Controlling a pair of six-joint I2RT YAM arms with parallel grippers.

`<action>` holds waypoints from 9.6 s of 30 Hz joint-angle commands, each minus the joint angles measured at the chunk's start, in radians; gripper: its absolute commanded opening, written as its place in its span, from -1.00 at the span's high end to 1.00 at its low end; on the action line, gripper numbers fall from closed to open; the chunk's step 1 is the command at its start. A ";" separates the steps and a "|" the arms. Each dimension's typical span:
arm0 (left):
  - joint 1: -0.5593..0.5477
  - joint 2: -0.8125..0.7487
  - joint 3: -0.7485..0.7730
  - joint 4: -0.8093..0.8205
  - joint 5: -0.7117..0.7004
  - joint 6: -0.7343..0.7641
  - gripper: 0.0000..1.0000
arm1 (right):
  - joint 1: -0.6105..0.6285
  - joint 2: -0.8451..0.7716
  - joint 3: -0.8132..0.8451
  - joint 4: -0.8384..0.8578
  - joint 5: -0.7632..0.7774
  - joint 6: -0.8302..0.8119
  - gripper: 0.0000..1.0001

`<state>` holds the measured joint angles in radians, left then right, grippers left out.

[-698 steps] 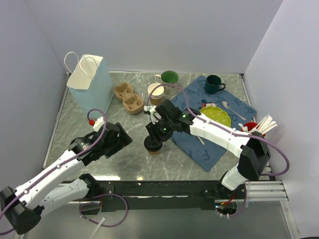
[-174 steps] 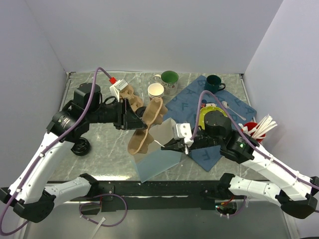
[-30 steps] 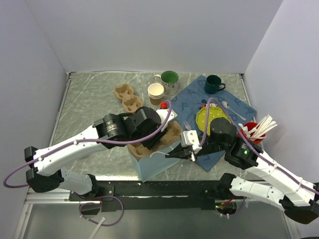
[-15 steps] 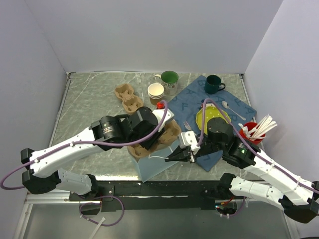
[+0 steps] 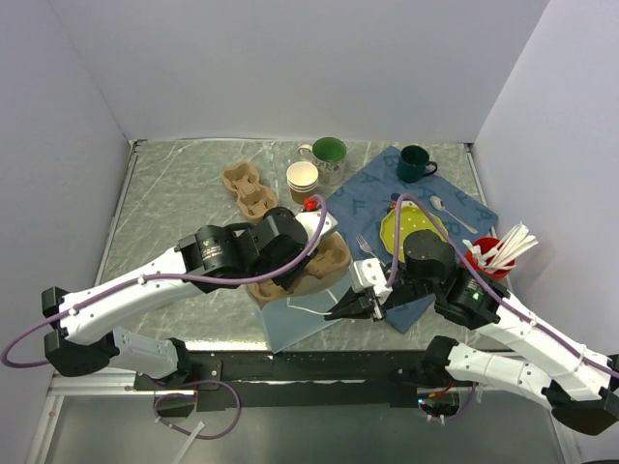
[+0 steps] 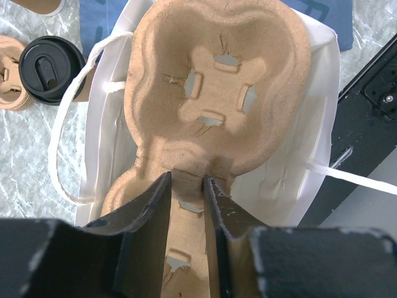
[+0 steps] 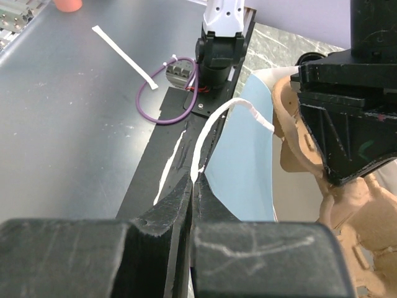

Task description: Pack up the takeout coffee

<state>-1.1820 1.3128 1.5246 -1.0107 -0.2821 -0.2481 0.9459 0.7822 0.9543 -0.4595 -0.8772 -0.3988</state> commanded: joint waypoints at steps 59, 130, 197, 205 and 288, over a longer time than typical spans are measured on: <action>0.007 -0.164 0.106 -0.121 -0.239 -0.262 -0.25 | 0.005 -0.081 0.050 0.262 0.262 0.346 -0.03; 0.277 0.016 0.235 0.046 0.077 -0.111 0.98 | 0.214 0.479 0.324 -0.332 1.132 1.037 0.03; 0.286 -0.172 0.029 -0.054 0.112 -0.526 0.98 | 0.142 0.528 0.437 -0.356 1.118 0.762 -0.17; 0.286 -0.170 0.114 -0.126 -0.045 -0.550 0.73 | 0.116 0.528 0.658 -0.430 1.064 0.735 -0.18; 0.378 -0.268 -0.031 -0.362 -0.103 -0.738 -0.33 | -0.141 0.654 0.713 -0.562 0.739 0.811 0.14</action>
<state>-0.8207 1.0576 1.4635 -1.3663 -0.3218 -1.0290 0.7986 1.4174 1.6371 -1.0557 -0.1493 0.4034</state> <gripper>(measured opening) 0.626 0.474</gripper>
